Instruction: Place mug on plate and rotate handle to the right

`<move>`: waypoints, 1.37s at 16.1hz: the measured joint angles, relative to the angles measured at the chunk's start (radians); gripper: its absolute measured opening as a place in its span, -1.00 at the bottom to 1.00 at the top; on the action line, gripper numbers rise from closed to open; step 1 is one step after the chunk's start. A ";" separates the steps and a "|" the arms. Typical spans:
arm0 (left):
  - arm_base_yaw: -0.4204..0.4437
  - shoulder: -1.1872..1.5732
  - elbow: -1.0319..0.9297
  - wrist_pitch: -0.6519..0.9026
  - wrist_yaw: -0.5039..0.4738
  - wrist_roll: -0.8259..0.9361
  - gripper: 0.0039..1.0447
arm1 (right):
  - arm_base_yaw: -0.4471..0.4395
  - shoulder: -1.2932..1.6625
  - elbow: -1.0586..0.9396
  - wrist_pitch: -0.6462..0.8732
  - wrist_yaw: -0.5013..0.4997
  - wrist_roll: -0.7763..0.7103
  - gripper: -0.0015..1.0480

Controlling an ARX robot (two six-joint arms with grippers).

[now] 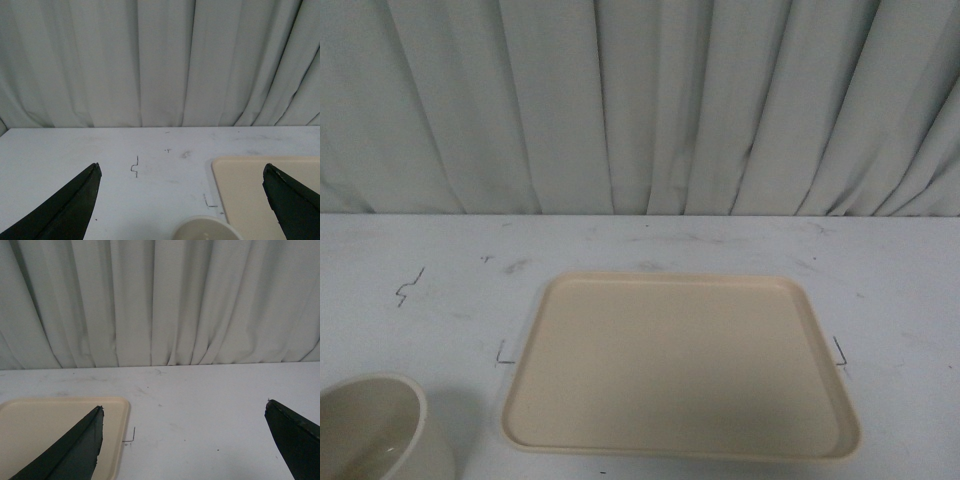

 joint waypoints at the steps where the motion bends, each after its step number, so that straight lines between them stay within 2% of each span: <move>1: 0.000 0.000 0.000 0.000 0.000 0.000 0.88 | 0.000 0.000 0.000 0.000 0.000 0.000 0.87; 11: 0.000 0.000 0.000 0.000 0.000 0.000 0.88 | 0.000 0.000 0.000 0.000 0.000 0.000 0.87; 12: -0.037 0.035 0.042 -0.141 -0.100 -0.026 0.88 | 0.000 0.000 0.000 0.000 0.000 0.000 0.87; 13: -0.169 0.222 0.153 -0.334 -0.315 -0.087 0.88 | 0.000 0.000 0.000 0.000 0.003 0.001 0.87; 14: -0.278 0.409 0.265 -0.455 -0.492 -0.151 0.88 | 0.000 0.000 0.000 0.001 -0.002 0.002 0.87; 15: -0.277 0.520 0.327 -0.499 -0.579 -0.209 0.88 | -0.001 0.000 0.000 0.000 0.000 0.002 0.87; 17: -0.227 0.673 0.406 -0.515 -0.494 -0.258 0.88 | 0.000 0.000 0.000 0.000 0.000 0.002 0.87; 20: -0.105 0.882 0.512 -0.516 -0.302 -0.285 0.88 | 0.000 0.000 0.000 0.000 0.000 0.002 0.87; 22: -0.065 0.971 0.532 -0.497 -0.236 -0.285 0.88 | 0.000 0.000 0.000 0.000 0.000 0.002 0.87</move>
